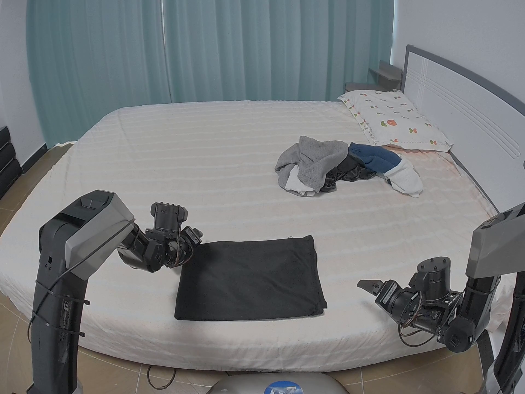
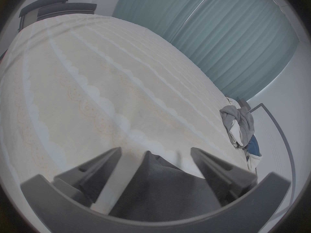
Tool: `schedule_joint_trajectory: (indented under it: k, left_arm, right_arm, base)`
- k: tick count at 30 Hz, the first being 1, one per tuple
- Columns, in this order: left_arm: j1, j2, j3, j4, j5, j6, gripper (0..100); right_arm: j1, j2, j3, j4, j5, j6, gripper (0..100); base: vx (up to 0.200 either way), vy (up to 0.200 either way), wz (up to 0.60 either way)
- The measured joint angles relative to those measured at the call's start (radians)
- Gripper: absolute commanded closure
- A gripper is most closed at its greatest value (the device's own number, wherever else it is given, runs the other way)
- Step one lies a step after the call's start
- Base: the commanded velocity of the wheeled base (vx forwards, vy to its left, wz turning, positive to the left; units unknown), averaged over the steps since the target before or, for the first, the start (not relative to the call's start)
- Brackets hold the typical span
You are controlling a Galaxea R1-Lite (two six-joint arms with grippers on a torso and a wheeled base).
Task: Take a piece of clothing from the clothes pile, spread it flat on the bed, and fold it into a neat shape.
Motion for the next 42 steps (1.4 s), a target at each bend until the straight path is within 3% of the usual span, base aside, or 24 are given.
schedule_joint_trajectory:
  k: [5, 10, 20, 32, 33, 42]
  left_arm:
    - [0.007, -0.021, 0.038, -0.007, -0.027, -0.001, 0]
    - [0.017, -0.061, 0.146, -0.081, -0.115, 0.013, 0]
    - [0.024, -0.126, 0.466, -0.377, -0.31, 0.251, 0]
    - [0.016, -0.131, 0.494, -0.396, -0.325, 0.268, 0]
    - [0.015, -0.13, 0.491, -0.395, -0.325, 0.267, 100]
    - [0.0, -0.12, 0.482, -0.403, -0.31, 0.271, 100]
  right_arm:
    - [-0.002, 0.0, 0.001, 0.0, 0.0, 0.0, 0]
    - [-0.003, 0.0, 0.002, 0.0, 0.001, 0.0, 0]
    - [-0.003, -0.002, 0.005, 0.0, 0.001, 0.0, 0]
    - [-0.003, -0.009, 0.007, 0.0, 0.003, 0.001, 0]
    - [-0.003, -0.009, 0.007, 0.0, 0.003, 0.001, 0]
    - [-0.003, -0.009, 0.006, -0.001, 0.003, 0.001, 0]
  base:
    - [0.0, 0.0, 0.0]
    - [0.0, 0.0, 0.0]
    - [0.0, 0.0, 0.0]
    - [0.0, 0.0, 0.0]
    - [0.0, 0.0, 0.0]
    - [0.0, 0.0, 0.0]
